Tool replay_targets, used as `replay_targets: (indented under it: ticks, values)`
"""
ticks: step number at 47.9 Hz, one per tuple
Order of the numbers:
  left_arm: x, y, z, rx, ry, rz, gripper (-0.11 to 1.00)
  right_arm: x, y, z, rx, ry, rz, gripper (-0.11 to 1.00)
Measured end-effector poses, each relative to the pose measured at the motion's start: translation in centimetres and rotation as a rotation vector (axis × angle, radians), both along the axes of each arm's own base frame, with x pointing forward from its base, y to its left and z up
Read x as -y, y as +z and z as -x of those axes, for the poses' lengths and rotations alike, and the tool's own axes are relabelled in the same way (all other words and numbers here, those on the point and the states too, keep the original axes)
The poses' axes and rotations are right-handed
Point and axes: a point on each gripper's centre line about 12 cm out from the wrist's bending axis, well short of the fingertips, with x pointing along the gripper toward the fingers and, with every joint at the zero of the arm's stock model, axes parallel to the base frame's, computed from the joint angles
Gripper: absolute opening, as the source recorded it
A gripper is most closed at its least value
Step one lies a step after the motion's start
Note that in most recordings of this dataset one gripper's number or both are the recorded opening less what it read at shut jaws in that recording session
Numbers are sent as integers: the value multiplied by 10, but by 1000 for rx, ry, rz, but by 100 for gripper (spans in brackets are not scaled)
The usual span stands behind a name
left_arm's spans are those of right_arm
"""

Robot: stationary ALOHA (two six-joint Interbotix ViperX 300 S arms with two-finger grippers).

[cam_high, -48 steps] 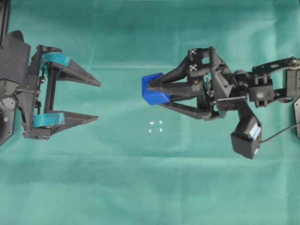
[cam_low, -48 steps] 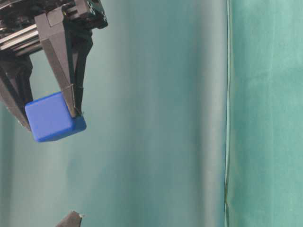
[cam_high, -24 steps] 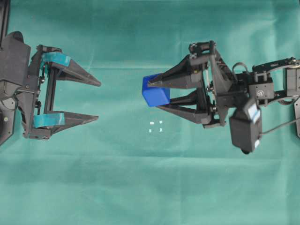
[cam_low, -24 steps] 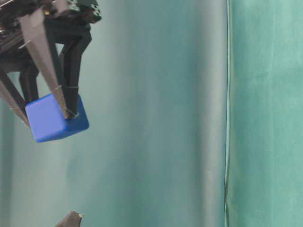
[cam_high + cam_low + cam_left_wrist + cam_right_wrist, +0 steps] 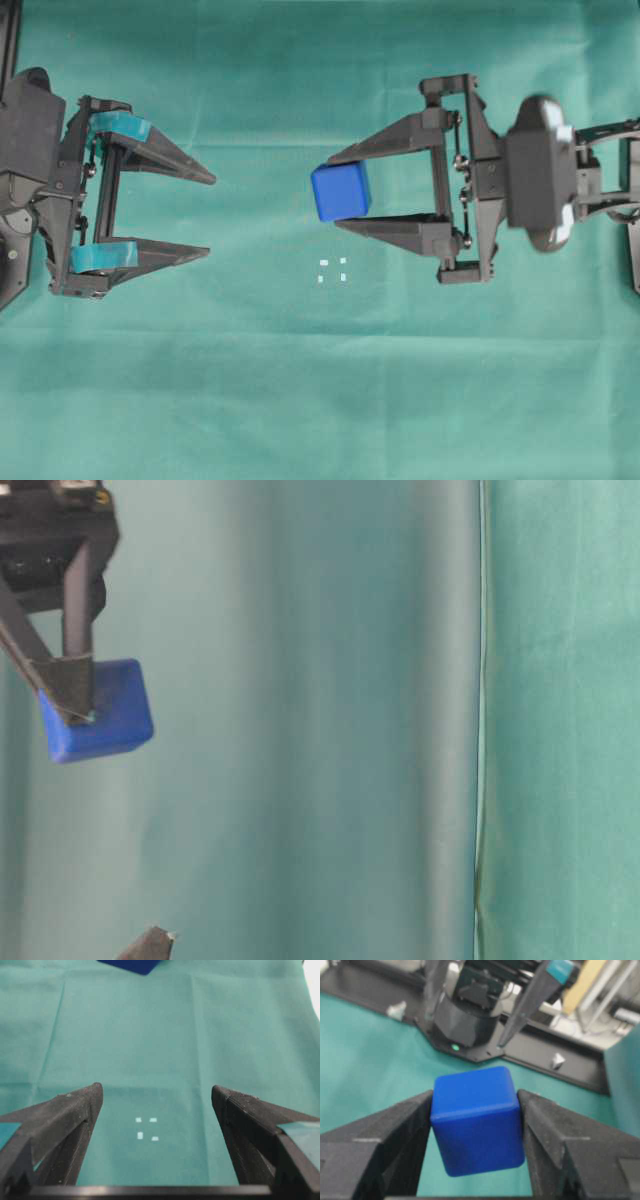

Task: Handover the blue block to the right arm after grasping it with the left arm, then place it in the designated position.
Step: 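Carry the cube right and rotate the right gripper upright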

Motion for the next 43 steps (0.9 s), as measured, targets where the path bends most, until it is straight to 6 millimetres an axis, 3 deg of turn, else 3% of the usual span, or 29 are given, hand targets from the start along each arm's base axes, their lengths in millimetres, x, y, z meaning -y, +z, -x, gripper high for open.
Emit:
replay_targets:
  ticks: [10,43]
  values:
    - [0,0,0,-2,0,0,100,3,2,5,-22,-51,-91,56]
    - [0,-1,-1,-3,1,3,100,5,0,6,-42,-69,-89,56]
